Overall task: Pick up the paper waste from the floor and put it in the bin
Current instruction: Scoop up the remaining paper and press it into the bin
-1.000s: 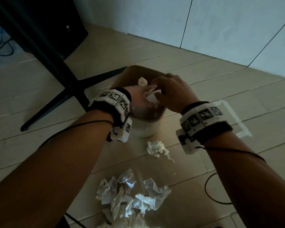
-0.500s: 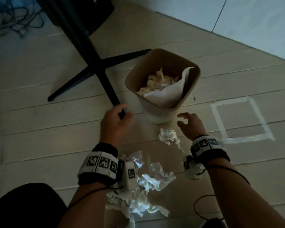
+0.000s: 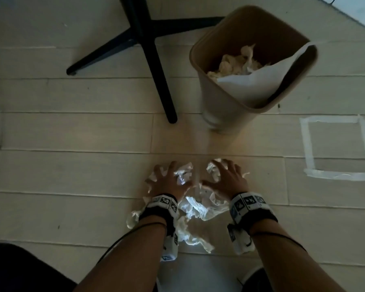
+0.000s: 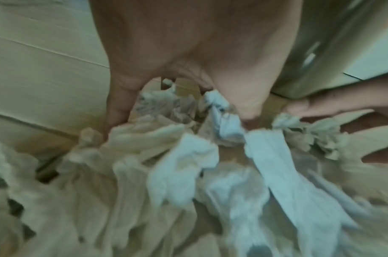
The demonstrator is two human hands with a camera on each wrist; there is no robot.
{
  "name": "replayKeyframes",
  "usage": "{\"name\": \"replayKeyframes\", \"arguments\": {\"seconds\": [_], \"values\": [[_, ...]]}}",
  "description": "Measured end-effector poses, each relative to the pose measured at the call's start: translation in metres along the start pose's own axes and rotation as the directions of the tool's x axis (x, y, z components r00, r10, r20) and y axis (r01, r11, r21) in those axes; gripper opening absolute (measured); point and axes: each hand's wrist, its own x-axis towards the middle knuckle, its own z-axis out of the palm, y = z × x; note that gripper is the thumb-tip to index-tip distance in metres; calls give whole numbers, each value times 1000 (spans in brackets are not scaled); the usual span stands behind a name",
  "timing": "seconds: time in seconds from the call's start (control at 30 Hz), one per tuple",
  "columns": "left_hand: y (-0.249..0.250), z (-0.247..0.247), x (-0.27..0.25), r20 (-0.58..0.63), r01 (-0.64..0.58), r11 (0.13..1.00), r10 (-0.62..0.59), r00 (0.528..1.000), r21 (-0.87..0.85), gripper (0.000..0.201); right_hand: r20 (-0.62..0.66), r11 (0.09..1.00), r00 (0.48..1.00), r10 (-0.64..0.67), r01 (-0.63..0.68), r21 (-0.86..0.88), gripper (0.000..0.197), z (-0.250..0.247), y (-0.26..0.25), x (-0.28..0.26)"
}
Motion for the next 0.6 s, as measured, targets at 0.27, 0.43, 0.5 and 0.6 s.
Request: {"name": "replayKeyframes", "arguments": {"seconds": [0.27,0.43,0.5,0.6], "values": [[-14,38,-14,-183,-146,987,157,971,69,39,116,992,990,74,-61,-111,98,81,-20,-65],[-6,27,-4,-224,-289,957,275,935,-32,18,-81,992,996,25,-35,-123,41,88,-10,-64],[-9,20,-3,-289,-302,949,266,920,-87,14,-77,995,996,46,-53,-87,30,85,-3,-60],[-17,-3,-8,-440,-280,909,125,889,-310,15,-58,998,996,64,-63,18,25,76,8,-53]]}}
